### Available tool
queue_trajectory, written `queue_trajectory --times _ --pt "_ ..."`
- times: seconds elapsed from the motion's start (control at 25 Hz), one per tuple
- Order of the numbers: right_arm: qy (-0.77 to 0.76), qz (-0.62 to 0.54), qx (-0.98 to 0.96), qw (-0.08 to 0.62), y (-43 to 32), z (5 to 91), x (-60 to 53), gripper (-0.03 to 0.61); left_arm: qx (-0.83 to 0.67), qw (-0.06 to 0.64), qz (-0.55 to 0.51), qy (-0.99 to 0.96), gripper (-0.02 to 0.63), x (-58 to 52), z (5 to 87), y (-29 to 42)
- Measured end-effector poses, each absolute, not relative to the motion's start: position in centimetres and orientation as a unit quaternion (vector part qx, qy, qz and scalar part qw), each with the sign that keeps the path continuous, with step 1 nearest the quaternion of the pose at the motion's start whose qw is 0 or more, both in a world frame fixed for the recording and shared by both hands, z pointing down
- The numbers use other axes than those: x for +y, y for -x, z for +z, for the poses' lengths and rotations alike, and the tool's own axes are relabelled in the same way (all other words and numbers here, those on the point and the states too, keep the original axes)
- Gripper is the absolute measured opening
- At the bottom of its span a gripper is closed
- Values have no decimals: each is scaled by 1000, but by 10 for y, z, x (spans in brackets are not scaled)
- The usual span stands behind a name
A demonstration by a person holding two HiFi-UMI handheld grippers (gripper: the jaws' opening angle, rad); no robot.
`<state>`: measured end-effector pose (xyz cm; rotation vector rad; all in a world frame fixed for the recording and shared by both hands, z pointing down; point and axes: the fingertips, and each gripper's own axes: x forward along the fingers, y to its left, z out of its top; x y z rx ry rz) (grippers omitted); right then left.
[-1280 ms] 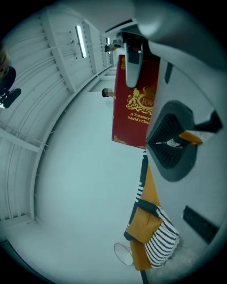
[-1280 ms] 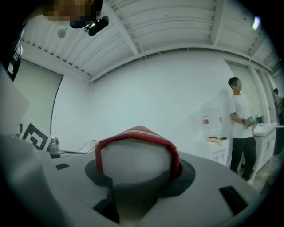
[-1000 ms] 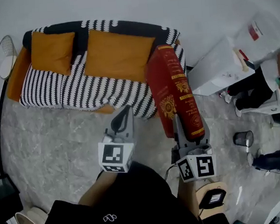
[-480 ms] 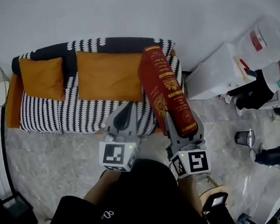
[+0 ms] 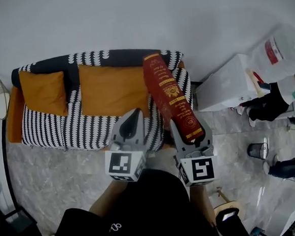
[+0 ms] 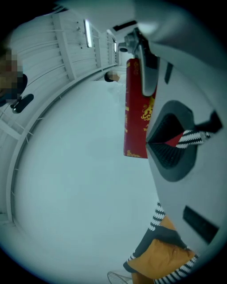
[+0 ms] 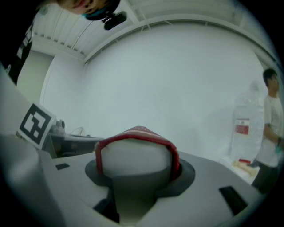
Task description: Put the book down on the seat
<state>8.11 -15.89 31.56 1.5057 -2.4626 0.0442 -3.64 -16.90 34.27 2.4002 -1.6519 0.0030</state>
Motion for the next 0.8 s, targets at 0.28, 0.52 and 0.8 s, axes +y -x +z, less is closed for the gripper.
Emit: queue_trajectory --times 0.28,0.52,0.8 --pt "-412 -94 -832 359 -78 360 -198 229 -568 131 17 -812 12 -184 361 38" --pt "-254 -122 -798 533 -67 414 -225 229 -588 145 25 -795 12 -190 372 56" --pt "-123 -107 -749 642 -61 483 -271 229 -616 172 45 -767 12 -191 396 82"
